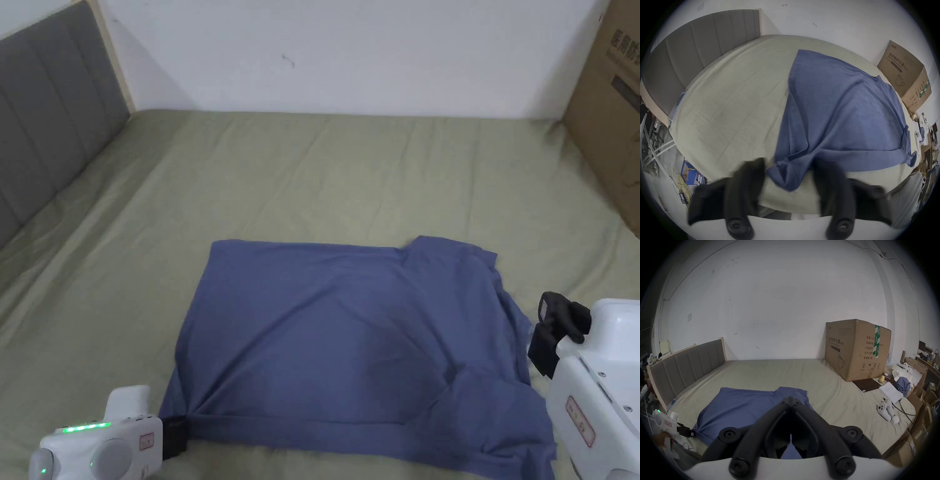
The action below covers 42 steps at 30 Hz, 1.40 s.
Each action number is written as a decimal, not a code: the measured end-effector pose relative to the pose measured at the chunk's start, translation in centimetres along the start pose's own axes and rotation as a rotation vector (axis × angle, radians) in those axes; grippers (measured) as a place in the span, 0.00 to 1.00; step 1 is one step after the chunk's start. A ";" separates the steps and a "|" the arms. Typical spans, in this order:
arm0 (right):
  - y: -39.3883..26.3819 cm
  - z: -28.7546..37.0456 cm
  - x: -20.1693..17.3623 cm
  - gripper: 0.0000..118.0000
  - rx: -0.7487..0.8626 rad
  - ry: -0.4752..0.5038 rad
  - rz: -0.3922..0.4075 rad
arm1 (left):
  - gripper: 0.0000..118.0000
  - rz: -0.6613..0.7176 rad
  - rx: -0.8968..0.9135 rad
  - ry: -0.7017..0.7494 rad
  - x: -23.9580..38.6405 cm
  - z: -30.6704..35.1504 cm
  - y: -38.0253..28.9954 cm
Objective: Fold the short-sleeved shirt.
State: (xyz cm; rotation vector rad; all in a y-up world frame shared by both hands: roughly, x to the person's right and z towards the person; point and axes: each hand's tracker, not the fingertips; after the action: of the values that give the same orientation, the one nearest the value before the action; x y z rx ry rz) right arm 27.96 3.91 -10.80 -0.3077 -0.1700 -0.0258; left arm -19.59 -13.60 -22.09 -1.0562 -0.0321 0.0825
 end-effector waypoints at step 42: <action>-6.1 -13.8 4.9 0.06 -0.455 -0.001 -0.051 | 0.06 0.057 0.164 -0.128 2.7 0.6 13.3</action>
State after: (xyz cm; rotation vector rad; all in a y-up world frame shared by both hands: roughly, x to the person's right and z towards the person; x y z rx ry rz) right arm 34.69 -6.08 -21.13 -0.7572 -0.1722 -0.1158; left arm -17.64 -6.36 -33.41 -0.8869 -0.1094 0.2009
